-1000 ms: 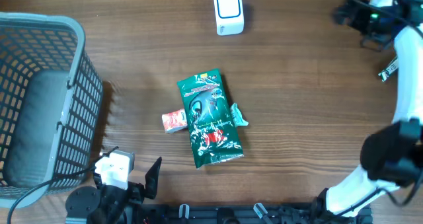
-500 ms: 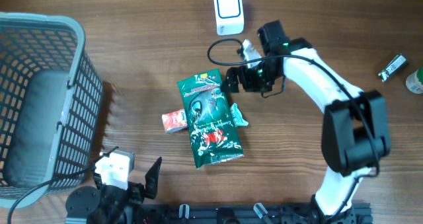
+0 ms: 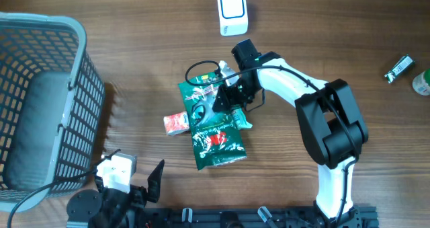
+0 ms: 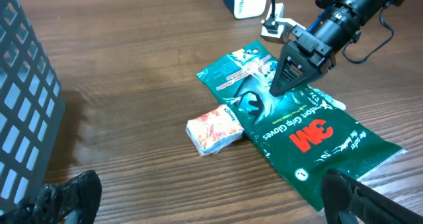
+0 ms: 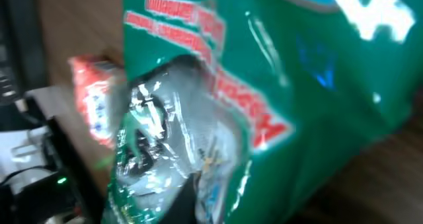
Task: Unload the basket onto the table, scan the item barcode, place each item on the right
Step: 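Move the right gripper to the green 3M gloves pack and grasp it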
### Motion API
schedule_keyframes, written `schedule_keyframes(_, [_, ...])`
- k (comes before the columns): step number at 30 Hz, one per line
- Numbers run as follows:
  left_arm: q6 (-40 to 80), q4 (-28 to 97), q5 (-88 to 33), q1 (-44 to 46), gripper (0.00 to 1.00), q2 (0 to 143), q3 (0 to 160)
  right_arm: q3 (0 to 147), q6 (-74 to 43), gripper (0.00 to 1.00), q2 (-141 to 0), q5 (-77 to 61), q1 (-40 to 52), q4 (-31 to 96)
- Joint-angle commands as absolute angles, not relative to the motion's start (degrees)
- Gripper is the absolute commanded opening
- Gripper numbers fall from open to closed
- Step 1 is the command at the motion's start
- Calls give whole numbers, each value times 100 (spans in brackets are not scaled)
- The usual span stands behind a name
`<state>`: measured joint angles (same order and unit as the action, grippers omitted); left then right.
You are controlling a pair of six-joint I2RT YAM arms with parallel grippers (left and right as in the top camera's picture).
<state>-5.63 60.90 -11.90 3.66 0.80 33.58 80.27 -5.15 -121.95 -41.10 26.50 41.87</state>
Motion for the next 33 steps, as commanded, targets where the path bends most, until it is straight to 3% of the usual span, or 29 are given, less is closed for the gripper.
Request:
schedule_keyframes(1, [-510, 6080, -1260, 364, 100, 51, 3358, 8519, -1085, 4, -12184, -4932, 2578, 4753])
schedule_keyframes(6, [-510, 6080, -1260, 364, 100, 51, 3358, 9258, -4735, 4, -11893, -5758, 2320, 6847])
schedule_keyframes(9, [-513, 6080, -1262, 364, 100, 51, 3358, 9255, -5686, 4, -11863, -6635, 2279, 7303])
schedule_keyframes(14, [-510, 6080, -1262, 364, 100, 51, 3358, 9255, -7511, 4, -11863, -6952, 2292, 7723])
schedule_keyframes(18, [-510, 6080, -1262, 364, 100, 51, 3358, 9255, -7771, 4, -11863, -7907, 2307, 7725])
schedule_keyframes(26, [-513, 6080, -1260, 364, 100, 51, 3358, 9255, -8742, 4, -11863, -7990, 2309, 7953])
schedule_keyframes(33, [-513, 6080, -1260, 364, 100, 51, 3358, 9255, -9157, 5, -11863, -6080, 2405, 8917])
